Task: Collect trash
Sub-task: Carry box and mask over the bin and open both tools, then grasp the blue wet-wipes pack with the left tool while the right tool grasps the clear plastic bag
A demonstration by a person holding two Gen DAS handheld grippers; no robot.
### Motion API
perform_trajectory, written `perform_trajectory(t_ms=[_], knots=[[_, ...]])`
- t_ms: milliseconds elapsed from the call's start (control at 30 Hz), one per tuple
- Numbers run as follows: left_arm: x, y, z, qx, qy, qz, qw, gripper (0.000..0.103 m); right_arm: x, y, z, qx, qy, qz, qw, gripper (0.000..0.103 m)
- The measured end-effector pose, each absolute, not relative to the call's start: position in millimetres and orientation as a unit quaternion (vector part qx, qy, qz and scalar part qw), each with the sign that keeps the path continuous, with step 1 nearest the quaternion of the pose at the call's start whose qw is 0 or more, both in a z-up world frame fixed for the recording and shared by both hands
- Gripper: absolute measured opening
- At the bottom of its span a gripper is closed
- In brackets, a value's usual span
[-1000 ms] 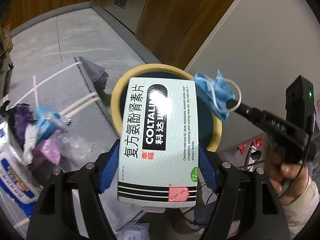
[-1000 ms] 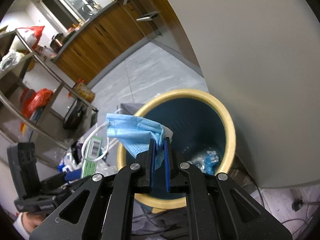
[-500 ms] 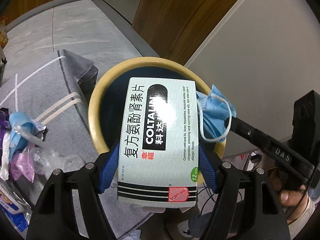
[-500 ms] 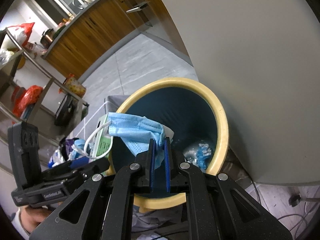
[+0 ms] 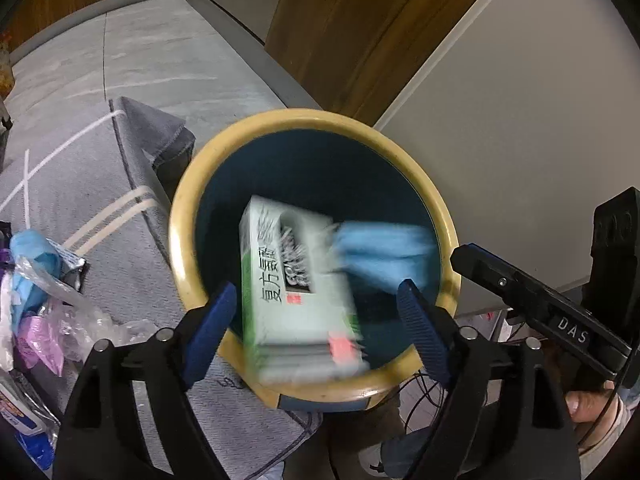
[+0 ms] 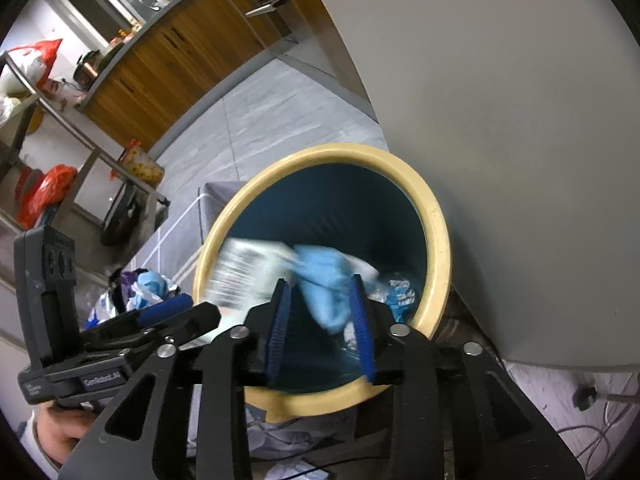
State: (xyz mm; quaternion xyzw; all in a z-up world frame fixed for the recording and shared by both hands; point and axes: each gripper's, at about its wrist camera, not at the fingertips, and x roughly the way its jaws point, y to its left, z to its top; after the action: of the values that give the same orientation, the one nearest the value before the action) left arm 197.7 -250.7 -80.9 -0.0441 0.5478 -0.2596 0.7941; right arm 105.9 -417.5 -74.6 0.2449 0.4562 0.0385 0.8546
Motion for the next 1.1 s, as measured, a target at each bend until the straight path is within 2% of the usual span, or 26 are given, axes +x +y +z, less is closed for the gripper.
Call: perform_trajectory(t_ms=[233,400,833,1100], knots=[[192,-237,-66,-0.030,0.532,-0.247,0.810,0.090,105,-419,-72,0.248,0.449,0.039,0.857,0.060],[186,-220,-55,-0.035,0.523,-0.240,0.817,0.092,104,-413,-67,0.244,0.443,0.050,0.861,0.067],[163,-150,-39,-0.048,0.510,-0.191,0.838,0.095,112,-372,-53,0.200,0.441,0.097,0.870,0.072],[146,-73,-42,-0.072,0.506,-0.129,0.850,0.095,115,-337,-49,0.169,0.447,0.126,0.869,0.074]])
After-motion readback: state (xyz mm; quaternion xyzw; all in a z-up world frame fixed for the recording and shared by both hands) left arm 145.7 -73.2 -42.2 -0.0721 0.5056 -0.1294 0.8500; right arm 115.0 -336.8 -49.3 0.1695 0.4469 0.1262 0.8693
